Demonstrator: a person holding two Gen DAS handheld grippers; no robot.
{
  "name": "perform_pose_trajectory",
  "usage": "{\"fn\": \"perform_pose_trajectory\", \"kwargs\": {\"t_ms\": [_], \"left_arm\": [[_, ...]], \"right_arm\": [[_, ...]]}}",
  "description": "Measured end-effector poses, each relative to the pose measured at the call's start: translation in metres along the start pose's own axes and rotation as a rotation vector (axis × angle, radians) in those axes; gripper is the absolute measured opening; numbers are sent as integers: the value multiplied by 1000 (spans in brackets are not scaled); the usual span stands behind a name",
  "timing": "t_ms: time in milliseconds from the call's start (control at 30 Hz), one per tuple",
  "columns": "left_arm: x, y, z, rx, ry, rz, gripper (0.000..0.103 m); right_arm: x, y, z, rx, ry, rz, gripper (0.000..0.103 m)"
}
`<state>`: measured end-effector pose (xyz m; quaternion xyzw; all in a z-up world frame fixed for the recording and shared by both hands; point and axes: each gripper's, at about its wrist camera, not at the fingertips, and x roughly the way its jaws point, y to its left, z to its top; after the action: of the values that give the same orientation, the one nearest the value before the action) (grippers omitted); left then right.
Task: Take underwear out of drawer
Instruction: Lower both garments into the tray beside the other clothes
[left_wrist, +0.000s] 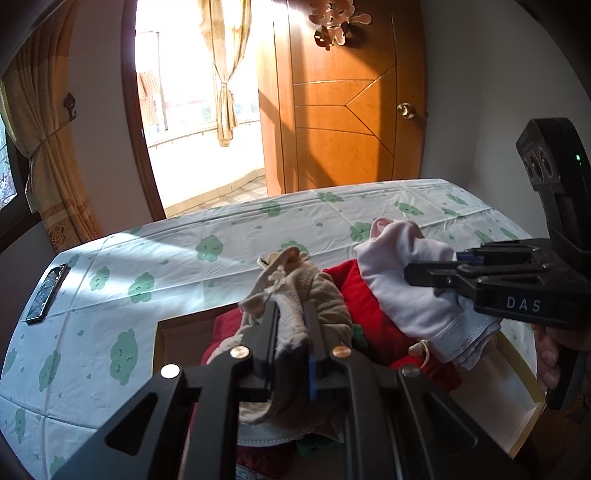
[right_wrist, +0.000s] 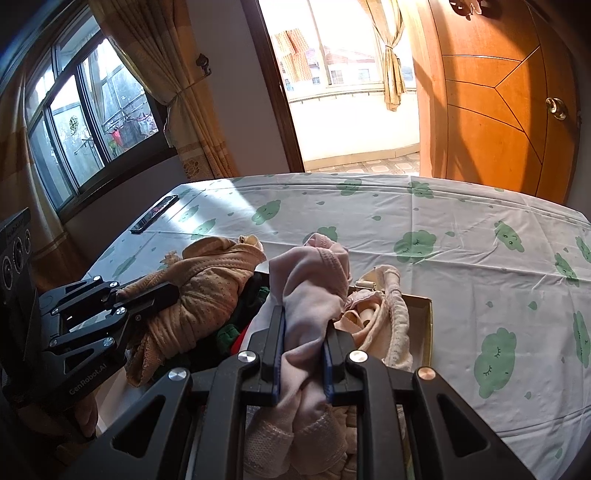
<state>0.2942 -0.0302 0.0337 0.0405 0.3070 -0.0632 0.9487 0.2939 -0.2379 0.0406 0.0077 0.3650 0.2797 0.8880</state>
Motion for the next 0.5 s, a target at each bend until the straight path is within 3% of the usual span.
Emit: {"fn": "perform_pose_trajectory", "kwargs": {"t_ms": [433, 500], "left_arm": [[1, -5, 1, 16, 4, 8, 13], [1, -6, 2, 17, 4, 10, 17]], "right_arm": [[1, 0, -4, -24, 20, -28, 19], [1, 1, -4, -39, 22, -37, 19]]}}
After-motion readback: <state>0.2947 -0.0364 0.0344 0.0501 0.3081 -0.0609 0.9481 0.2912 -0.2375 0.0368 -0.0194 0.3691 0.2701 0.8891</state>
